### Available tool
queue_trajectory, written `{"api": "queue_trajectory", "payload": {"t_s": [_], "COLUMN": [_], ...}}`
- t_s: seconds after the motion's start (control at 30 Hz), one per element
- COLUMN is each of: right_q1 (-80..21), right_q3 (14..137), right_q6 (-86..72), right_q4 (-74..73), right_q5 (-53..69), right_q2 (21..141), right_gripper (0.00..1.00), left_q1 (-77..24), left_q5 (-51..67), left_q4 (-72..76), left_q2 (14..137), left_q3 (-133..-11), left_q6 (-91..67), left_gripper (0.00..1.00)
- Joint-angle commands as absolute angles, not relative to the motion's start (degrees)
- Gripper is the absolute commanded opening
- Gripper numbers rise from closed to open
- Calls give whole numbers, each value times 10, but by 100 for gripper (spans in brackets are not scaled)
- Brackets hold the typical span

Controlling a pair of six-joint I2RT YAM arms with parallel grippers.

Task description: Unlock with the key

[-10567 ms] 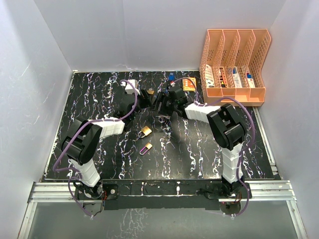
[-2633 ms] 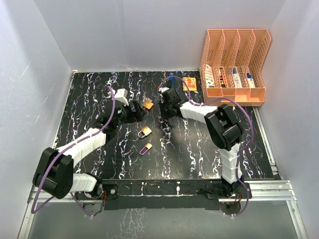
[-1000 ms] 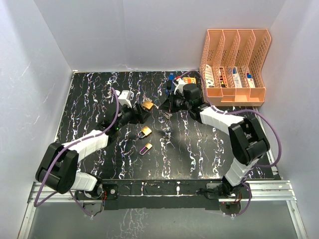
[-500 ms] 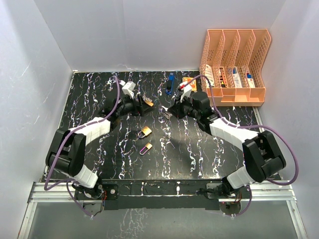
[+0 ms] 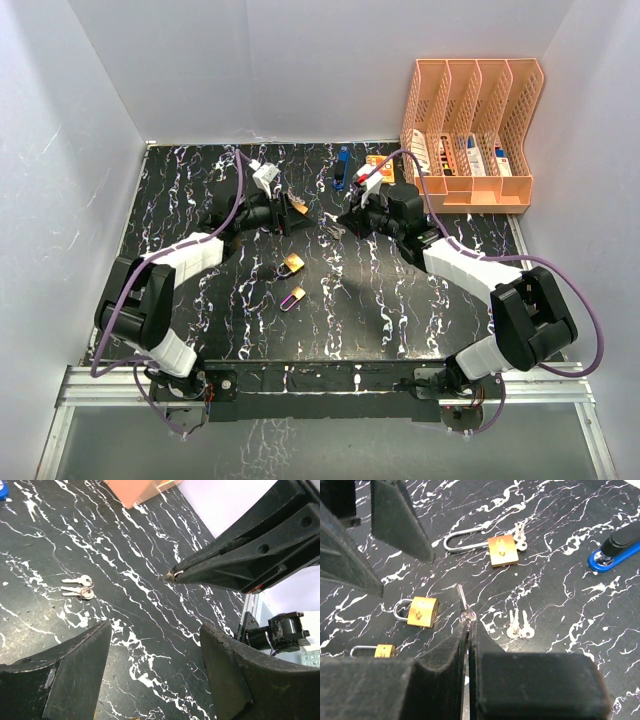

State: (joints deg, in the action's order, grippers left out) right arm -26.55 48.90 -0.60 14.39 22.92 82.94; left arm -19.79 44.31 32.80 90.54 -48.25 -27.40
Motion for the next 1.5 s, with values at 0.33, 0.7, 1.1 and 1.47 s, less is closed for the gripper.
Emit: {"api": "queue_trajectory", "payload": {"t_s": [0.33,0.7,1.1,1.47], "right_q1": [-266,-265,-266,-266], "right_q3": [552,563,564,565], "right_q6": [88,115,124,130], "right_q4": [83,54,46,41], "right_q5": [313,335,347,358], "right_q2": [840,849,847,850], "right_gripper": [0,0,0,0], "left_q1": [-225,-241,-248,-250], "left_q5": [516,541,550,544], "left_q4": [337,318,289,288], "left_q2": [965,974,973,974], "left_q3": [-546,-567,-571,-575], "left_q6": [-261,-243,-224,-221], "left_gripper": [68,60,47,27]}}
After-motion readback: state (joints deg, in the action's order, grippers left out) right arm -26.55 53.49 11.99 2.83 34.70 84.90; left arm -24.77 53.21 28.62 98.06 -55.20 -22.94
